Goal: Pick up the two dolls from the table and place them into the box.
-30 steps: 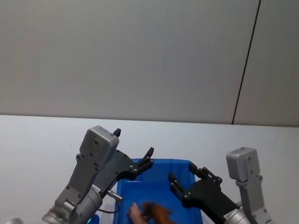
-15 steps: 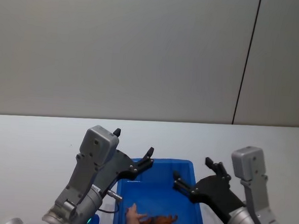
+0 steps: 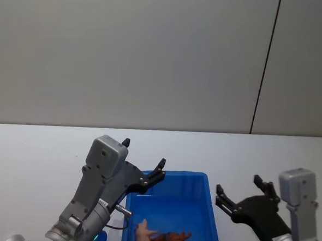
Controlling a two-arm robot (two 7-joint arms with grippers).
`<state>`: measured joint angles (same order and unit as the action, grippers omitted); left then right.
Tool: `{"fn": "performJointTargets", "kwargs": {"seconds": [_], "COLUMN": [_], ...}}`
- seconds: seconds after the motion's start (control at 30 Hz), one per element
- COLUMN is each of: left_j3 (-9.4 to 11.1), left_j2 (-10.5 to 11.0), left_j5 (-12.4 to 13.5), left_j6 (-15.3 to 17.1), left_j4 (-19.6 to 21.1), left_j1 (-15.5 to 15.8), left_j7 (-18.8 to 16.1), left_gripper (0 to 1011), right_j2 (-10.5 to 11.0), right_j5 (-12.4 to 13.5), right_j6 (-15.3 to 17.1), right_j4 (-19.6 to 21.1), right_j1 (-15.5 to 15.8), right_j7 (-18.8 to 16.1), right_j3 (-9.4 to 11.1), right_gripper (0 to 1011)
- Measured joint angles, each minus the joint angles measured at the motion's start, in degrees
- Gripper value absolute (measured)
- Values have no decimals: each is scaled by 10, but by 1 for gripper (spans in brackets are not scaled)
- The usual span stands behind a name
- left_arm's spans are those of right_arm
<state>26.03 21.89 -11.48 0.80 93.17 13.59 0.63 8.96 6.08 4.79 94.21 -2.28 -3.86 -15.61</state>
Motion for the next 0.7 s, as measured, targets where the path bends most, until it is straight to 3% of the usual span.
{"fn": "performJointTargets", "kwargs": {"seconds": [0.7], "left_j3": [-3], "left_j2": [4], "left_j5": [-1], "left_j6": [8], "left_j4": [5], "left_j1": [-4], "left_j7": [-3], "left_gripper": [1001], "right_j2": [21], "right_j5": [14], "right_j6": [-1], "right_j4": [32], "right_j1": [37], "right_j7": [48], "right_j3": [13], "right_gripper": [1000]}}
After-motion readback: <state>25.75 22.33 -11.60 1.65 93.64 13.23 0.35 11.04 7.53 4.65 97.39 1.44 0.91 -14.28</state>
